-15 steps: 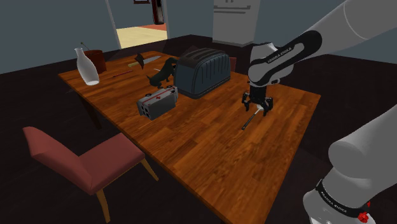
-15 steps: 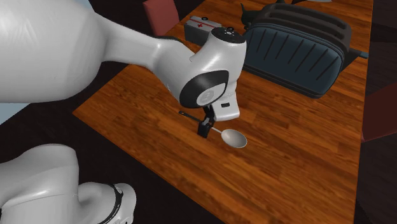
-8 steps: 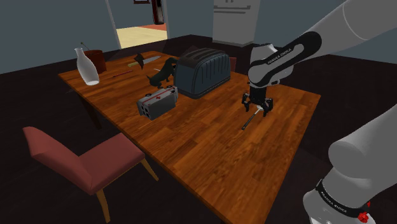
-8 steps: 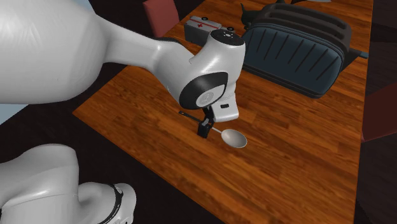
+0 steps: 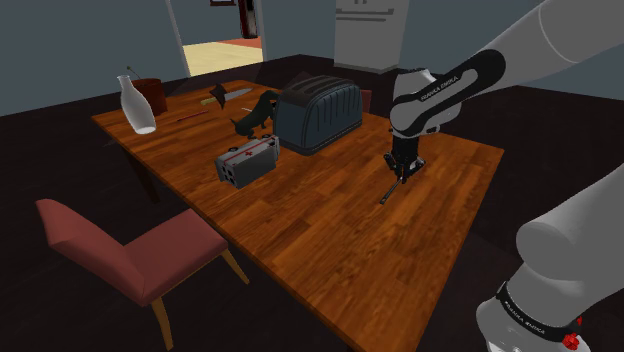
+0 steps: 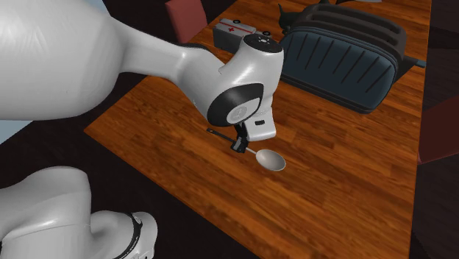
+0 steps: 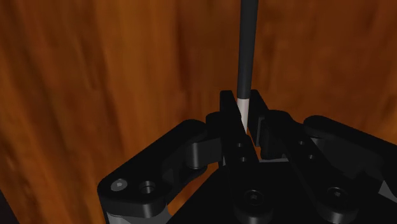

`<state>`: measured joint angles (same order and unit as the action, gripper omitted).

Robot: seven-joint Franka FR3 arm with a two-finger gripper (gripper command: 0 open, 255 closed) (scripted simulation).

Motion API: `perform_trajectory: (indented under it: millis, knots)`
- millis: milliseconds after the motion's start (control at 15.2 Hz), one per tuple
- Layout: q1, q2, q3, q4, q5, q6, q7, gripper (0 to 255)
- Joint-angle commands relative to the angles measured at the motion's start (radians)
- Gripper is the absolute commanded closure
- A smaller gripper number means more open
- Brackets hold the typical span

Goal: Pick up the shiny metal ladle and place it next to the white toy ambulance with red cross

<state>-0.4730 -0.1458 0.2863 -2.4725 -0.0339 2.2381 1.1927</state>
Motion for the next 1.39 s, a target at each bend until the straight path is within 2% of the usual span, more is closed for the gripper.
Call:
perform_trajectory:
  millis: [0,1320]
  knots:
    - [0.000,0.000,0.000,0.000,0.000,0.000,0.000,255]
    - [0.007,-0.137,-0.019,0.141,0.038,-0.273,-0.045,255]
